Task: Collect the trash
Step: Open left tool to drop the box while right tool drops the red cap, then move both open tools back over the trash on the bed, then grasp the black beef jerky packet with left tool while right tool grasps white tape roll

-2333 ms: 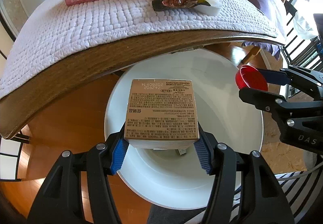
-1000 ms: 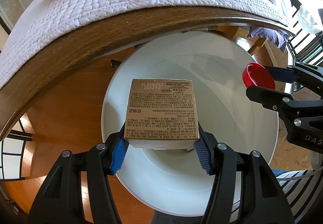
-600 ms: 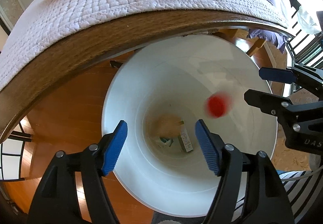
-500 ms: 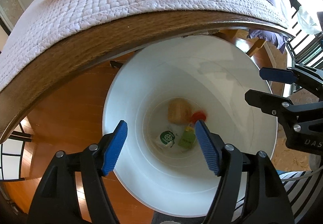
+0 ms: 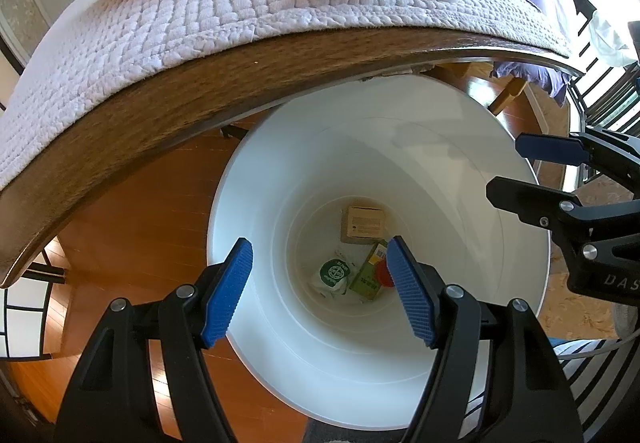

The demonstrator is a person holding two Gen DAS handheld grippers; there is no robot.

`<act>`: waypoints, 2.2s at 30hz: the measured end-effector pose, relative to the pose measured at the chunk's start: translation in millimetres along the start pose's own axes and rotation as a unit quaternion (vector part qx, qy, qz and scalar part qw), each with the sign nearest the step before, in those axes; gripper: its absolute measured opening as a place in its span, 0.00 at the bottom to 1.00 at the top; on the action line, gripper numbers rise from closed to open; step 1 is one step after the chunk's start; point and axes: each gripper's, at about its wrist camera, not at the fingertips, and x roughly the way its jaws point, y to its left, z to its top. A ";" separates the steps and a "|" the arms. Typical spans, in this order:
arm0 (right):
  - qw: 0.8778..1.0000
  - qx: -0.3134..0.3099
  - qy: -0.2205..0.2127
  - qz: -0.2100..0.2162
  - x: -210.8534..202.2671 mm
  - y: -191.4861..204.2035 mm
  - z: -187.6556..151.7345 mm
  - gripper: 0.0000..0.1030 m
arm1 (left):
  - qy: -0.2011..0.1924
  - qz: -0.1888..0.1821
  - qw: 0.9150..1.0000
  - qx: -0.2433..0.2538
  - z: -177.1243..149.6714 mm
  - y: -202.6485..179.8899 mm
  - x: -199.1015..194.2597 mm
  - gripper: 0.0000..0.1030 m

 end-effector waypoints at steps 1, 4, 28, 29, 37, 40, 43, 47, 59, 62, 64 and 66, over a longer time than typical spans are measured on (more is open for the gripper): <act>1.000 -0.001 -0.001 -0.001 -1.4 -0.1 0.2 0.56 | 0.000 0.000 1.000 0.000 -0.4 -0.3 -0.8 0.69; 1.000 -0.003 -0.004 -0.003 -8.7 3.1 3.0 0.56 | -0.003 0.002 1.000 -0.001 -0.3 0.6 -4.6 0.69; 0.993 -0.037 -0.094 -0.056 -61.5 -28.8 62.7 0.56 | -0.112 -0.092 0.989 -0.037 87.1 9.4 -79.1 0.79; 0.993 -0.039 -0.095 -0.055 -59.3 -27.6 65.7 0.56 | -0.112 -0.091 0.989 -0.038 88.2 8.8 -75.2 0.79; 0.992 -0.061 -0.099 -0.046 -42.2 -21.0 81.7 0.56 | -0.087 -0.121 0.987 -0.060 110.2 9.9 -61.7 0.80; 0.992 -0.070 -0.099 -0.043 -36.1 -20.6 86.5 0.56 | -0.081 -0.119 0.988 -0.064 117.3 8.1 -56.6 0.80; 0.991 -0.077 -0.098 -0.041 -31.4 -19.4 90.0 0.56 | -0.074 -0.115 0.988 -0.066 118.5 7.2 -50.9 0.80; 0.991 -0.084 -0.100 -0.040 -26.2 -18.8 95.6 0.56 | -0.069 -0.112 0.989 -0.068 122.3 7.0 -43.7 0.80; 0.987 -0.111 -0.106 -0.036 -17.1 -13.4 109.3 0.49 | -0.060 -0.109 0.990 -0.071 128.0 9.2 -35.8 0.70; 0.987 -0.115 -0.106 -0.035 -17.9 -13.5 108.7 0.48 | -0.056 -0.109 0.990 -0.066 126.7 11.9 -36.6 0.69; 0.987 -0.117 -0.106 -0.036 -18.4 -13.6 108.6 0.48 | -0.055 -0.107 0.991 -0.060 125.2 13.3 -37.7 0.69; 0.986 -0.120 -0.107 -0.039 -19.7 -13.2 107.5 0.48 | -0.055 -0.104 0.991 -0.059 123.4 16.5 -39.1 0.69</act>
